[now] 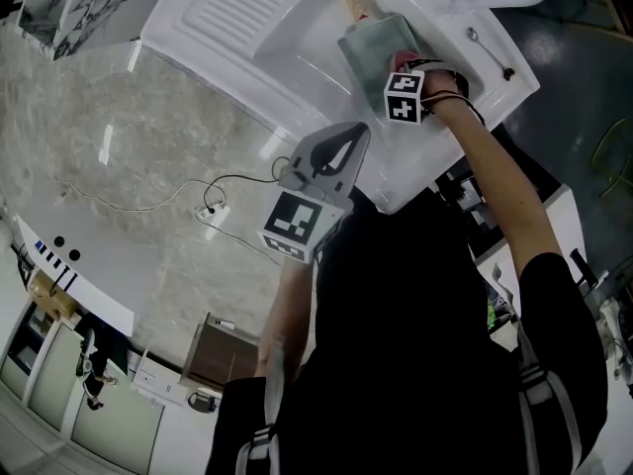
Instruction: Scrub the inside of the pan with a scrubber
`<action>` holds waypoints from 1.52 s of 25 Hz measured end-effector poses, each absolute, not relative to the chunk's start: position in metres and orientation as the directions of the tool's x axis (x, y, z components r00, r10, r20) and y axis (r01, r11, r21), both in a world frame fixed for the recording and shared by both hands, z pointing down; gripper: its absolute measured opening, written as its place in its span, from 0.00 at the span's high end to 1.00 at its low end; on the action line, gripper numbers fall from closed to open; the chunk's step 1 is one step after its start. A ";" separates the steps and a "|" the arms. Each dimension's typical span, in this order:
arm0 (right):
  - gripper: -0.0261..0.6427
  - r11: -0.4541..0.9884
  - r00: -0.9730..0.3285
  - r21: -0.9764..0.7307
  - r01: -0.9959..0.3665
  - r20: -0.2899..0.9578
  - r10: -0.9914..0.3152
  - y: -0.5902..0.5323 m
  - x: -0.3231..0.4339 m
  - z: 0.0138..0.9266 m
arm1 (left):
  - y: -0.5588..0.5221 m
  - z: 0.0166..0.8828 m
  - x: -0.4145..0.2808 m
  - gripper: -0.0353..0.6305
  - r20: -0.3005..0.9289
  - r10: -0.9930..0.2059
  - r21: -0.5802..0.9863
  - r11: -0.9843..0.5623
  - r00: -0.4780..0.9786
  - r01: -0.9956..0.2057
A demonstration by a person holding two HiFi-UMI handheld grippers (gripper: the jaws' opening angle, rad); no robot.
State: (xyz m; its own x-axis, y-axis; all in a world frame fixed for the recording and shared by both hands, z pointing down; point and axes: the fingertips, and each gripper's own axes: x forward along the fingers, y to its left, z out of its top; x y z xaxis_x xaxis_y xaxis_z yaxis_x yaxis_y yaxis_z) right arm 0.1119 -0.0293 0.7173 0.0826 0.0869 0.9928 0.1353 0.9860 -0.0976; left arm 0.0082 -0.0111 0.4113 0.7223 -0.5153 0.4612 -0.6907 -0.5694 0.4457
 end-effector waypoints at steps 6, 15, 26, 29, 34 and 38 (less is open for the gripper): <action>0.89 0.985 0.150 -0.071 0.156 0.988 0.048 -0.055 0.114 0.717 | -0.014 0.415 0.001 0.90 0.462 -0.519 0.449 -0.563 0.719 -0.694; 0.89 0.992 0.154 0.014 0.123 0.988 -0.033 -0.102 0.095 0.711 | -0.021 0.418 -0.009 0.90 0.465 -0.517 0.455 -0.558 0.719 -0.694; 0.89 0.902 0.152 0.409 0.140 0.891 -0.428 -0.158 0.080 0.701 | -0.020 0.417 -0.015 0.90 0.470 -0.525 0.456 -0.544 0.710 -0.704; 0.90 0.852 0.121 0.474 0.223 0.854 -0.506 -0.158 0.082 0.701 | -0.014 0.419 -0.016 0.90 0.475 -0.531 0.459 -0.532 0.702 -0.712; 0.90 0.869 0.110 0.396 0.297 0.890 -0.443 -0.128 0.098 0.707 | -0.009 0.420 -0.013 0.90 0.476 -0.541 0.454 -0.523 0.693 -0.721; 0.90 0.918 0.128 0.287 0.273 0.935 -0.330 -0.095 0.114 0.712 | -0.009 0.415 -0.007 0.90 0.467 -0.548 0.450 -0.528 0.694 -0.720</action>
State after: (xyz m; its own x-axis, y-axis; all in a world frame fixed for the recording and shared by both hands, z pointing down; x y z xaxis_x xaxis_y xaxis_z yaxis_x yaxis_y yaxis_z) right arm 0.1135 -0.0946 0.7120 0.1277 -0.3302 0.9352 0.2733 0.9182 0.2869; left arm -0.0071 -0.0092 0.4153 0.6943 -0.5478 0.4667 -0.7197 -0.5285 0.4503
